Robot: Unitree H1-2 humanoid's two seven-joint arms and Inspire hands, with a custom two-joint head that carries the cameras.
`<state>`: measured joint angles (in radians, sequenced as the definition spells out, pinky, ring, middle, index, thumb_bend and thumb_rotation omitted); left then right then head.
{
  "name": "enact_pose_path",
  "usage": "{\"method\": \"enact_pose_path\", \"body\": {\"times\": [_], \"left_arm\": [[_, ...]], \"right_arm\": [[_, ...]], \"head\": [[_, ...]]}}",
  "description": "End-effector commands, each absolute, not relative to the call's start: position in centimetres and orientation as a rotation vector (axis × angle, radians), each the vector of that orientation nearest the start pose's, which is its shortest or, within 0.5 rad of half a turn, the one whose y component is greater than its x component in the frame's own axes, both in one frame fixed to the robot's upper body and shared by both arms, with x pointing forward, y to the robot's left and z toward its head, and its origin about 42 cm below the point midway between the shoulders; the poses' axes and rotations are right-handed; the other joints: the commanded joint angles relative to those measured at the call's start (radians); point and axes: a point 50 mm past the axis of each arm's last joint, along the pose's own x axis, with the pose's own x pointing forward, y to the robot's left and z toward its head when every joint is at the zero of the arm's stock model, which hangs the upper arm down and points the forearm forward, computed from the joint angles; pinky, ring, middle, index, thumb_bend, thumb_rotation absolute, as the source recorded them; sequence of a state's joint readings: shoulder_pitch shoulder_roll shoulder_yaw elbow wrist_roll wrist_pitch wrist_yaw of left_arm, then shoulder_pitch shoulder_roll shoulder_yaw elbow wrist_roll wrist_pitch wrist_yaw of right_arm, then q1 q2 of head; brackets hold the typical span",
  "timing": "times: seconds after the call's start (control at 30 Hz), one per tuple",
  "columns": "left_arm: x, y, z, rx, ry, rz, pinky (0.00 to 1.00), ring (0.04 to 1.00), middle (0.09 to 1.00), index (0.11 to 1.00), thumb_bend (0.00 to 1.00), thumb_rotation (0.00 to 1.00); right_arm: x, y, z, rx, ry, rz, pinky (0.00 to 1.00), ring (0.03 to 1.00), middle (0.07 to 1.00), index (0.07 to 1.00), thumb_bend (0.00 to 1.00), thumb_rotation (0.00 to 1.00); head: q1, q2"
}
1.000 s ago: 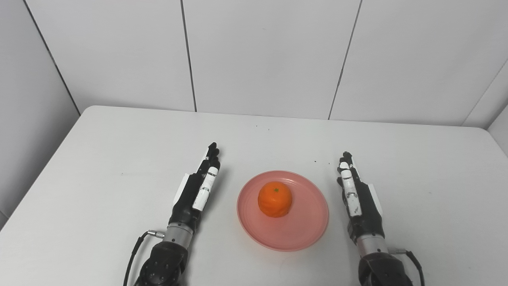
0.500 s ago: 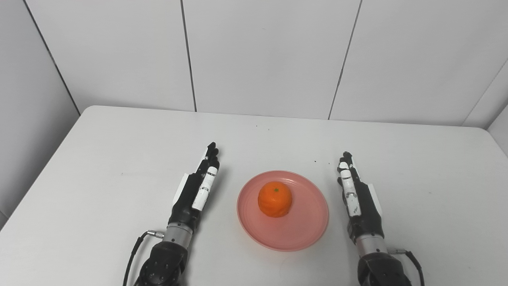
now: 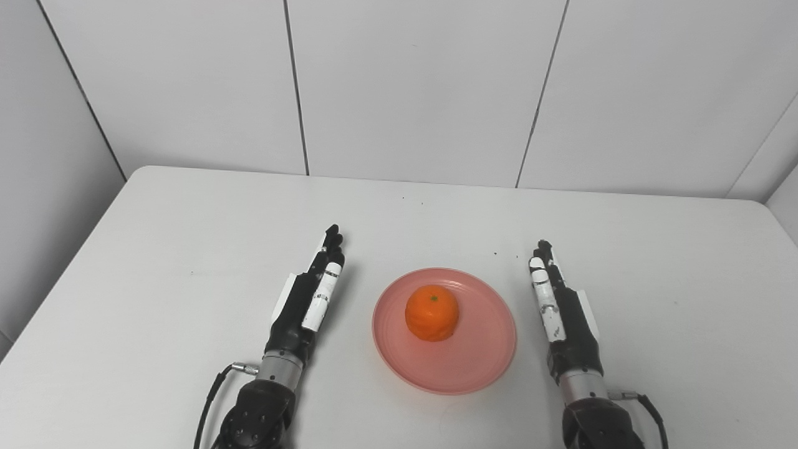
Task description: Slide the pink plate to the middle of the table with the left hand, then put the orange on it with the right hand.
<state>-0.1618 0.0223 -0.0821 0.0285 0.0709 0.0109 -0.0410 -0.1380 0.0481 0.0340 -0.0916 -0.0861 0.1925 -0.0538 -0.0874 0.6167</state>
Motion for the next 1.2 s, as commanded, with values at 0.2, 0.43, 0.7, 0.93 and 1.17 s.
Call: {"method": "enact_pose_path", "body": {"times": [0.2,0.43,0.7,0.93,1.17], "left_arm": [[34.0,17.73,15.1,0.109,-0.209,-0.151,1.0,1.0,1.0,1.0,0.43,1.0],[34.08,17.71,15.05,0.103,-0.212,-0.155,1.0,1.0,1.0,1.0,0.43,1.0],[34.06,17.79,15.09,0.11,-0.21,-0.148,1.0,1.0,1.0,1.0,0.42,1.0],[33.97,17.75,15.1,0.112,-0.209,-0.149,1.0,1.0,1.0,1.0,0.42,1.0],[34.02,17.65,15.07,0.11,-0.21,-0.154,1.0,1.0,1.0,1.0,0.42,1.0]], "right_arm": [[32.7,-17.49,16.34,-0.031,-0.13,0.003,1.0,0.974,0.98,0.987,0.25,1.0],[32.8,-17.43,16.28,-0.019,-0.129,-0.003,1.0,0.973,0.979,0.985,0.24,1.0],[32.85,-17.49,16.11,-0.023,-0.133,0.0,1.0,0.969,0.974,0.982,0.25,1.0],[32.73,-17.36,16.33,-0.02,-0.142,-0.003,0.99,0.969,0.973,0.981,0.24,1.0],[32.79,-17.48,16.37,-0.019,-0.14,0.0,0.99,0.969,0.974,0.983,0.24,1.0]], "head": [[0.003,-0.002],[0.004,-0.005],[0.003,-0.005],[0.0,-0.002],[0.003,0.001]]}}
